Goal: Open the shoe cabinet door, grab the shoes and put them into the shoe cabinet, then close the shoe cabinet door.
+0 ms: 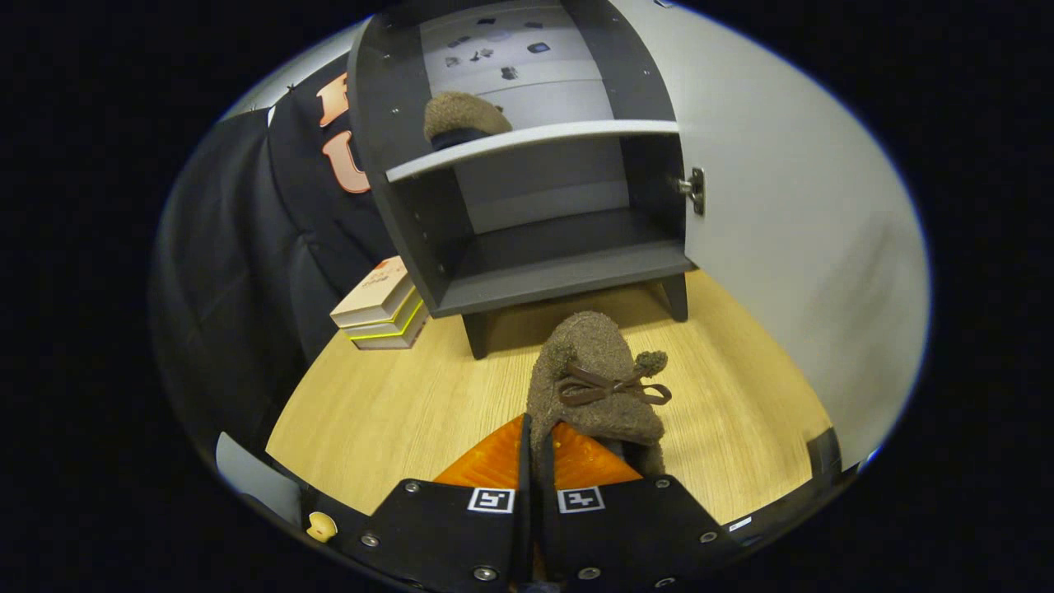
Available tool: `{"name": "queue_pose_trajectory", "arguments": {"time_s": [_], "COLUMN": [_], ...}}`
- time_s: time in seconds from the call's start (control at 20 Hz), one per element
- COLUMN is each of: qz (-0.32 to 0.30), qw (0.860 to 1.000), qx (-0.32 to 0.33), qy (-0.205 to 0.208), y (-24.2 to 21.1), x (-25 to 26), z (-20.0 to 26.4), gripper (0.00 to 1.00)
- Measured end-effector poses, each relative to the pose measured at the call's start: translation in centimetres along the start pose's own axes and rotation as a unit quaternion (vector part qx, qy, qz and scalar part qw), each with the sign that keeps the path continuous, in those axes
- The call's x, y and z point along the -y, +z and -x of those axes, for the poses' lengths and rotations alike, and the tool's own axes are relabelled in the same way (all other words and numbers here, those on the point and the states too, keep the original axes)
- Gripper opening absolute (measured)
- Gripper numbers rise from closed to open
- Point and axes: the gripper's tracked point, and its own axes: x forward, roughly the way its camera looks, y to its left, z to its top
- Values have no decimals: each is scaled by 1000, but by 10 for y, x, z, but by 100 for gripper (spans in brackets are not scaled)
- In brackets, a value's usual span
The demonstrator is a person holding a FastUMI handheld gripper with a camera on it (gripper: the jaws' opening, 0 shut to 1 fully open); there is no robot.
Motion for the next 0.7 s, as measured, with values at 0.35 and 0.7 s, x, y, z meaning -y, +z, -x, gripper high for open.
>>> {"name": "queue_pose_trajectory", "arguments": {"time_s": [0.35,0.7], "qz": [32,58], "qw": [997,991], "qx": [65,117], "qy": [22,21], "y": [107,213], "x": [-20,-17], "z": [30,32], "gripper": [5,5]}}
